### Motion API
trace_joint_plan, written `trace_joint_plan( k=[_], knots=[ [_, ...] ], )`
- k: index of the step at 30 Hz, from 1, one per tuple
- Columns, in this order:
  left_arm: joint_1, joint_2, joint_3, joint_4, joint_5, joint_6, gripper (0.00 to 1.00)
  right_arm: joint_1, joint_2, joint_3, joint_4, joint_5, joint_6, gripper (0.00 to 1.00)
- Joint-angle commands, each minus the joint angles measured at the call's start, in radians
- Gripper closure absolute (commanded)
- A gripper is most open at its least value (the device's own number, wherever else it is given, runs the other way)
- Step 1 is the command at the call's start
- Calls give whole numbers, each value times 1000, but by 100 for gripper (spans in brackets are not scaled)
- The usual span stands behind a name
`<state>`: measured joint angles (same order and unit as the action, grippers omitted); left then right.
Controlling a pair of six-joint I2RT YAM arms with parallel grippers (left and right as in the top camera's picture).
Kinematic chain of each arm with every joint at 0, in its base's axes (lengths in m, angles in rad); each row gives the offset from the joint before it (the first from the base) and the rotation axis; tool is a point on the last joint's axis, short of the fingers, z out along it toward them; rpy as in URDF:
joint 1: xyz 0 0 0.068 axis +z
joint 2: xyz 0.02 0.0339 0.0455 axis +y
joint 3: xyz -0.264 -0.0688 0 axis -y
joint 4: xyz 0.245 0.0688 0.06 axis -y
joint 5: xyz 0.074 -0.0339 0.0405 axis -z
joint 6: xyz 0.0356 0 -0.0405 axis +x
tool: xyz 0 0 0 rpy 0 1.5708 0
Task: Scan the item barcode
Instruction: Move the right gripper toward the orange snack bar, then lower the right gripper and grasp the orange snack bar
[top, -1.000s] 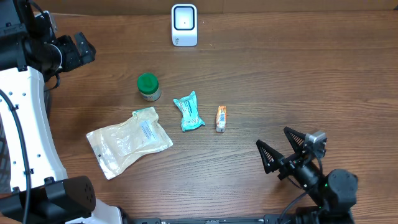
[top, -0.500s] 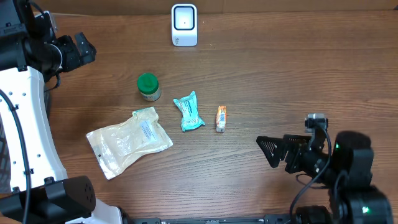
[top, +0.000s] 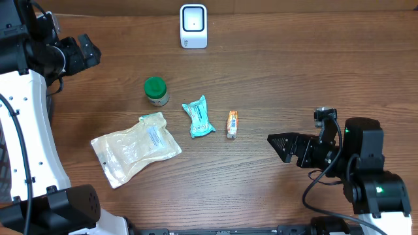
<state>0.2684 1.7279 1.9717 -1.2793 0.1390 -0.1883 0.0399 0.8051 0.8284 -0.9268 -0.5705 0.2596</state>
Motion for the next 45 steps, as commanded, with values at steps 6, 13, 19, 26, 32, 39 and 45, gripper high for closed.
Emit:
trace_joint_plan(
  k=[6,13,19,26,32,39,45],
  knots=[
    [-2,0,8,0,8,-18,0,42,148,170,-134,154,3,8],
    [-2,0,8,0,8,-18,1,176,331,335,-189,290,21,12],
    [-2,0,8,0,8,-18,0,296,430,357,-165,428,93,13],
    [-2,0,8,0,8,-18,0,369,495,357,-90,516,148,13],
    [-2,0,8,0,8,-18,0,411,565,357,-19,521,161,24],
    [-2,0,8,0,8,-18,1,472,718,357,100,544,186,32],
    [-2,0,8,0,8,-18,0,477,832,357,186,562,227,38]
  ],
)
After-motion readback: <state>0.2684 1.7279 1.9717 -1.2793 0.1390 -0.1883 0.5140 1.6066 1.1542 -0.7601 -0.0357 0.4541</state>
